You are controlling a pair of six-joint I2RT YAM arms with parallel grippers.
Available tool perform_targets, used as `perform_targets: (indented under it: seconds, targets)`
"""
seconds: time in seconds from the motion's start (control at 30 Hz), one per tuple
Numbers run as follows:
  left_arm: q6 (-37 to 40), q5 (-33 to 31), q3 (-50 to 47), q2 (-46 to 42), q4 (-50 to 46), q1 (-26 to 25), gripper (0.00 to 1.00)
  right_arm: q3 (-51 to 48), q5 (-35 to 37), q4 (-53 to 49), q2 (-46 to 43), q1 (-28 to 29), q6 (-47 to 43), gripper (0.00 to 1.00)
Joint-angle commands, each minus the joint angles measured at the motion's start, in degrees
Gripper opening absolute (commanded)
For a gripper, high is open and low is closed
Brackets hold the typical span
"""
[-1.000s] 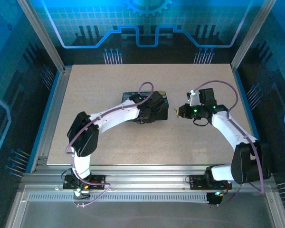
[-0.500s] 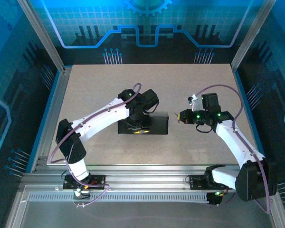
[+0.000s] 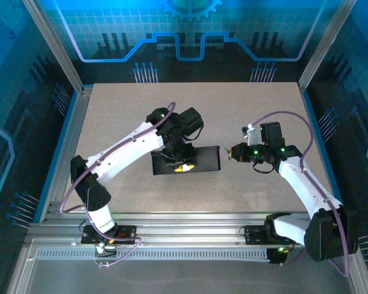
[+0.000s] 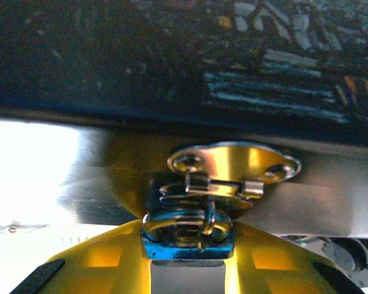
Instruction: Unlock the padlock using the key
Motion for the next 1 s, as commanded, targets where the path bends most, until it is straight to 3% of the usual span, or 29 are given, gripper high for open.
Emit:
perform_targets:
  seconds: [0.0, 0.17, 0.6, 0.97]
  targets:
    - [-0.29, 2.60, 1.72, -0.61, -3.18, 1.39, 0.12, -1.25, -1.50, 0.88, -1.22, 1.05, 0.62, 0.00]
    - [-0.63, 5.63, -0.10, -1.01, -2.14, 3.12, 0.13, -2.14, -0.89, 0.57, -2.22, 1.08, 0.83, 0.00]
    - [2.58, 6.21, 2.54, 4.68, -5.91, 4.64, 0.24, -1.88, -0.20, 0.82, -2.28, 1.24, 1.16, 0.00]
    - [5.63, 5.55, 4.63, 7.02, -7.23, 8.39, 0.49, -1.41, -0.24, 1.25, -1.62, 1.27, 1.41, 0.00]
